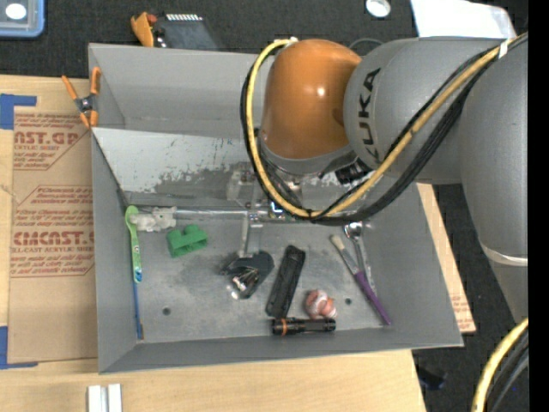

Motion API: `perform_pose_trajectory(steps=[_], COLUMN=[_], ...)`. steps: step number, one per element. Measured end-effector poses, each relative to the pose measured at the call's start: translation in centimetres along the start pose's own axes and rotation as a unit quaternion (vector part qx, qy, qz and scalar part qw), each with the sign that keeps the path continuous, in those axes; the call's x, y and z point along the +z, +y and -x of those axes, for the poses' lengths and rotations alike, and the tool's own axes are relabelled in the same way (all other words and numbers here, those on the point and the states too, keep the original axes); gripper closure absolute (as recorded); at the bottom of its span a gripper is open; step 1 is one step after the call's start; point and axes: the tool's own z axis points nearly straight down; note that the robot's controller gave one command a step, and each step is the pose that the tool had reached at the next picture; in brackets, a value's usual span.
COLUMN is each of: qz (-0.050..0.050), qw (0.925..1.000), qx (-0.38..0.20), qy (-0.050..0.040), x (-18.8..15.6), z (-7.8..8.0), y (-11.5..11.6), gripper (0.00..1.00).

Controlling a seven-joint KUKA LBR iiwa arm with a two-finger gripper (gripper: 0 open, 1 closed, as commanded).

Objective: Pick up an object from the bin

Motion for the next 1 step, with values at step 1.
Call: perform_pose_trajectory(steps=[1], qz=[0.000], qw=[1.0000], qx=[0.000], qy=[0.0000], x=[0.00], z=[0.00], y=[0.00], gripper=[0.00])
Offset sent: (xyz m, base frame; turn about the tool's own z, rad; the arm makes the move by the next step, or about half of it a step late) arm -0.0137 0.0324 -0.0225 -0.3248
